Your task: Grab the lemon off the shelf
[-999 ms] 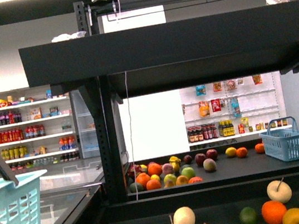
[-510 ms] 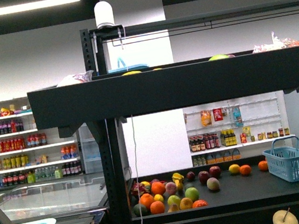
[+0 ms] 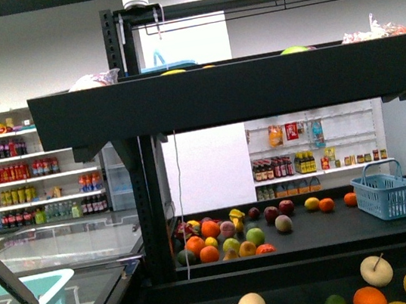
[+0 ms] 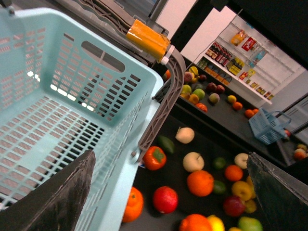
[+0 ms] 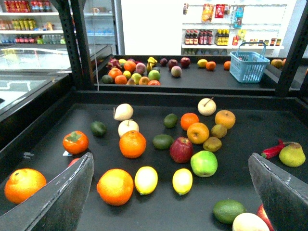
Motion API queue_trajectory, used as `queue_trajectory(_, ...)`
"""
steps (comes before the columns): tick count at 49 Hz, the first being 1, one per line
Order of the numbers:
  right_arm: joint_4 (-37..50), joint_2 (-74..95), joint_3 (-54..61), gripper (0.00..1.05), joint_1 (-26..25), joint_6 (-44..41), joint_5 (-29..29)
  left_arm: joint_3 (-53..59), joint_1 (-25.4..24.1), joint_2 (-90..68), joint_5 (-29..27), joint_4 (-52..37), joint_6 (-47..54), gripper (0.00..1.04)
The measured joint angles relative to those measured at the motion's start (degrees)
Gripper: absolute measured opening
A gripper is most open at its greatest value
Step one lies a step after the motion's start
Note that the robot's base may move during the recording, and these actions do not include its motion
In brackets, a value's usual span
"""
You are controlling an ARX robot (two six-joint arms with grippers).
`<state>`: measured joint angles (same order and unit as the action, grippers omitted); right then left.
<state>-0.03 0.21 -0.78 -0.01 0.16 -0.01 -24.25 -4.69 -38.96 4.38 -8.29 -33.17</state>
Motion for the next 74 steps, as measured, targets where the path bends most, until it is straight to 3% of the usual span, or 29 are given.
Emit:
queue_trajectory(13, 0.0, 0.0, 0.0, 0.97, 0.0, 0.0, 0.0, -20.0, -7.9, -27.4, 1.5, 1.3, -23.6, 0.97)
queue_trajectory(35, 0.0, 0.0, 0.0, 0.97, 0.0, 0.0, 0.0, -35.5, -6.7, -49.4, -1.2, -4.3, -33.2, 0.97)
queue_trajectory(42, 0.0, 0.0, 0.0, 0.97, 0.0, 0.0, 0.0, -38.3, -5.4, -50.8, -2.1, -3.5, -32.5, 0.73)
queue_trajectory(47, 0.0, 0.0, 0.0, 0.97, 0.0, 0.0, 0.0, -39.9, -5.1, -51.7, -2.4, -0.9, -32.0, 0.48)
queue_trajectory(53, 0.0, 0.0, 0.0, 0.97, 0.0, 0.0, 0.0, -40.7, -5.1, -52.6, -2.2, 0.6, -34.1, 0.26)
queue_trajectory(58, 0.0, 0.0, 0.0, 0.97, 0.0, 0.0, 0.0, -41.2, -5.3, -52.7, -1.4, 1.4, -34.5, 0.2)
queue_trajectory(74, 0.0, 0.0, 0.0, 0.97, 0.0, 0.0, 0.0, -42.0, -5.6, -51.8, 3.8, 4.7, -27.9, 0.19)
